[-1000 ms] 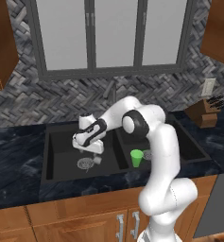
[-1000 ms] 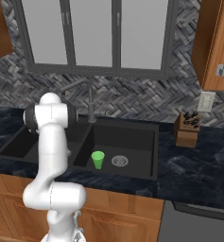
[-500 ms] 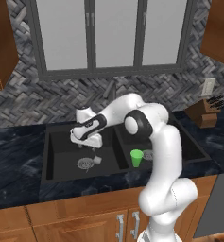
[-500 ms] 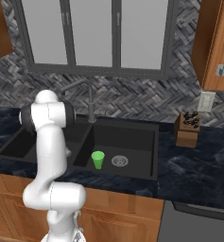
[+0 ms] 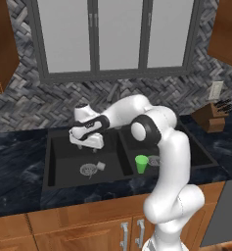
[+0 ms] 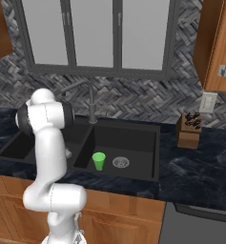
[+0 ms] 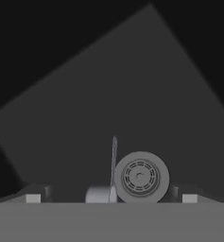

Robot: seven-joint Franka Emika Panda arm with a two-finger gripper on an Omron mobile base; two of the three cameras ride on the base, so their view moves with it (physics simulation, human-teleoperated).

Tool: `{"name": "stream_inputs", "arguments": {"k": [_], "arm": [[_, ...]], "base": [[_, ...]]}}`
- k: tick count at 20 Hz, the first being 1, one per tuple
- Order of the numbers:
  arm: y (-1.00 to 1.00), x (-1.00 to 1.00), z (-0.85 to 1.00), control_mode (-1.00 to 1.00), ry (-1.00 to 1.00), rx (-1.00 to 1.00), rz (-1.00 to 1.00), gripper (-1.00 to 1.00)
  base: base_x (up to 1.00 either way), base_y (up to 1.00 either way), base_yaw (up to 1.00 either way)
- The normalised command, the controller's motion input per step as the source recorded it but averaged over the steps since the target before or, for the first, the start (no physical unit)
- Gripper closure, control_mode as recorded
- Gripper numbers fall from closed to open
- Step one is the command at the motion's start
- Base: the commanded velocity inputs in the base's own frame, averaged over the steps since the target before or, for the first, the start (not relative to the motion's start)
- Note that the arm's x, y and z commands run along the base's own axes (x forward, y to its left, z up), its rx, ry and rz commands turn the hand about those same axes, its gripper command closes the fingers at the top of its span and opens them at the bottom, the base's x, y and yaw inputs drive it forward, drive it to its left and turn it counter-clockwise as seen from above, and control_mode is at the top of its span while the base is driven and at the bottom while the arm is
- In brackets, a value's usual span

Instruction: Move any existing items from the left basin to the right basin for drying. Then move the measuring cup from the counter to the left basin of the sink for washing.

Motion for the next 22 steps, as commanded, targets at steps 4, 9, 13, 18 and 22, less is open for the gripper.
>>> {"name": "stream_inputs", "arguments": {"k": [4,9,13,18,22], "arm": [[0.12,-0.12,0.34,-1.0,0.0,-0.03,0.0,-1.0],[0.13,-0.15,0.32,-1.0,0.0,-0.03,0.0,-1.0],[0.11,-0.17,0.32,-1.0,0.0,-0.02,0.0,-1.0],[0.13,-0.17,0.31,-1.0,0.0,-0.02,0.0,-1.0],[0.15,-0.2,0.3,-1.0,0.0,-0.02,0.0,-1.0]], "base": [[0.0,0.0,0.0],[0.0,0.0,0.0],[0.0,0.0,0.0],[0.0,0.0,0.0],[0.0,0.0,0.0]]}}
